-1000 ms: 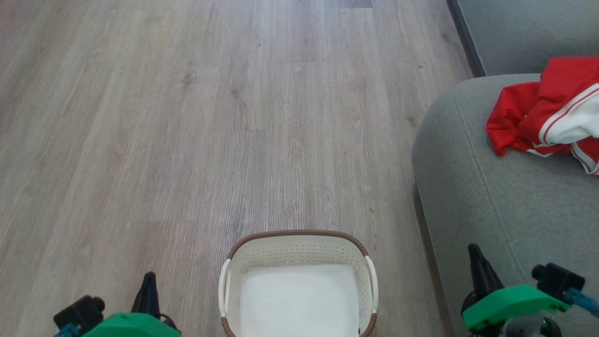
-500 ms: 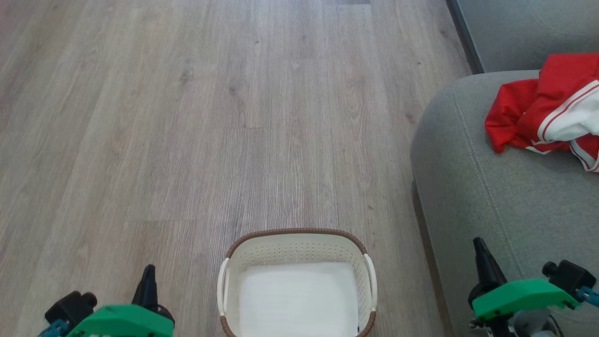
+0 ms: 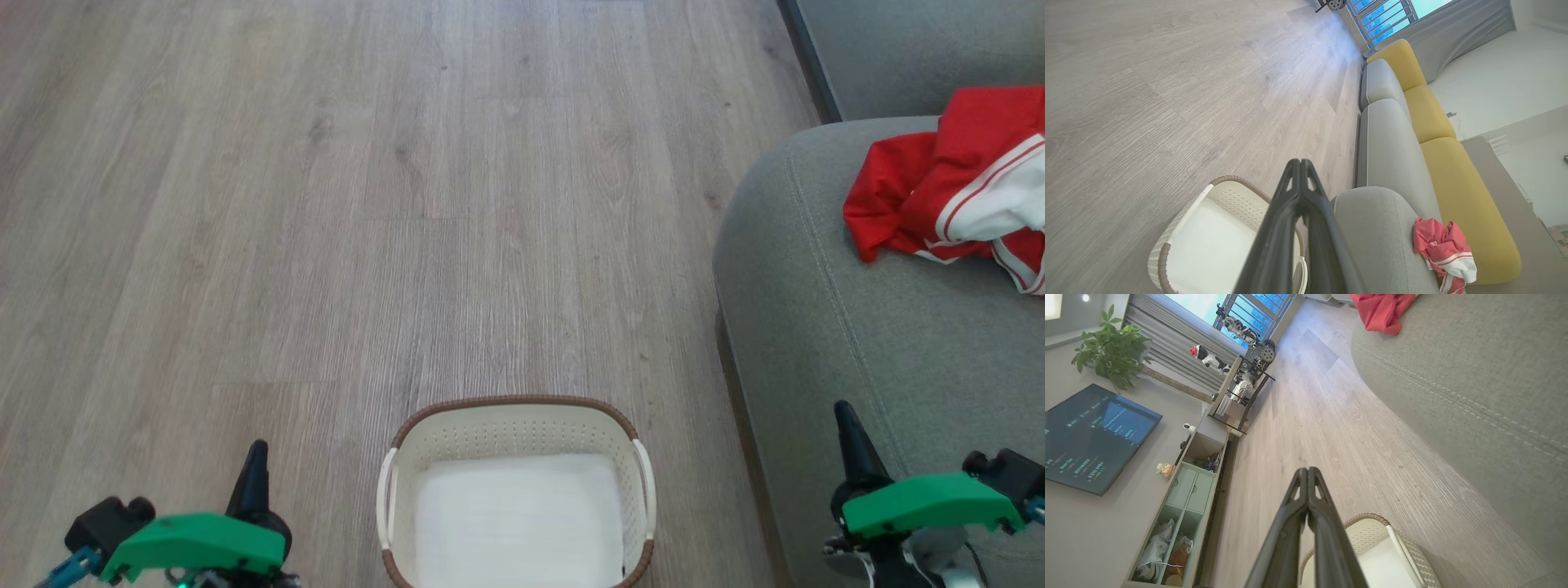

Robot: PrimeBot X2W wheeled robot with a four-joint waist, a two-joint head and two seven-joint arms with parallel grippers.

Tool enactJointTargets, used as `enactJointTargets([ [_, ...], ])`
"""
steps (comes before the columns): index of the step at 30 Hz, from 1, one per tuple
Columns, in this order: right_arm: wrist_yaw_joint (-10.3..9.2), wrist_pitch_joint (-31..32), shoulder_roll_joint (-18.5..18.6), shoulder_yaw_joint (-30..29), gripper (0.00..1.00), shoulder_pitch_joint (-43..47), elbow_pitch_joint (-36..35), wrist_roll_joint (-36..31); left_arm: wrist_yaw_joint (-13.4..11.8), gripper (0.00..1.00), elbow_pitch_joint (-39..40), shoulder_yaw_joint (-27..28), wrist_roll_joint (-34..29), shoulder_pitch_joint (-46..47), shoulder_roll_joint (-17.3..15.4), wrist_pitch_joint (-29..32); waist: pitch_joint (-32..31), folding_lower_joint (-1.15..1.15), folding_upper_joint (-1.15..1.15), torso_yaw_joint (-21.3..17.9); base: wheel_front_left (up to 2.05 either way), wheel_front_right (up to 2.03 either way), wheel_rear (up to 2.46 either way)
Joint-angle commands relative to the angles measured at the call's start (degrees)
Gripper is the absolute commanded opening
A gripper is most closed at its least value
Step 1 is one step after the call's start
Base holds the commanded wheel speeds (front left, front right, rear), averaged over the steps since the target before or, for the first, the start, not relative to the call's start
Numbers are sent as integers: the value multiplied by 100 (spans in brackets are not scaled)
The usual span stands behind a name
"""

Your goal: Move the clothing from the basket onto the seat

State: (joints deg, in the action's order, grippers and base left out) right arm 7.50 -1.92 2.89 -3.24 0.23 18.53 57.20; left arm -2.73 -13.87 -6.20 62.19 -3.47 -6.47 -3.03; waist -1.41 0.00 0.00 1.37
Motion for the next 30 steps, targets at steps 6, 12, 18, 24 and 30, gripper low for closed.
enactJointTargets([
  [6, 0, 129, 4, -5, 0, -356, -258, 491, 159, 0, 128, 321, 435, 390, 18, 110, 19, 0, 0, -16, 0, 0, 0],
  [12, 0, 221, 3, -46, 0, -392, -283, 878, 270, 0, 109, 432, 774, 463, 54, 209, 37, 0, 0, -32, 0, 0, 0],
  [18, 0, 297, 3, -81, 0, -423, -304, 1200, 363, 0, 94, 525, 1056, 524, 83, 292, 52, 0, 0, -45, 0, 0, 0],
  [24, 0, 389, 2, -123, 0, -460, -328, 1587, 474, 0, 75, 637, 1395, 598, 119, 392, 70, 0, 0, -60, 0, 0, 0],
  [30, -1, 480, 1, -164, 0, -497, -353, 1971, 584, 0, 57, 749, 1731, 671, 156, 492, 88, 0, 0, -76, 0, 0, 0],
])
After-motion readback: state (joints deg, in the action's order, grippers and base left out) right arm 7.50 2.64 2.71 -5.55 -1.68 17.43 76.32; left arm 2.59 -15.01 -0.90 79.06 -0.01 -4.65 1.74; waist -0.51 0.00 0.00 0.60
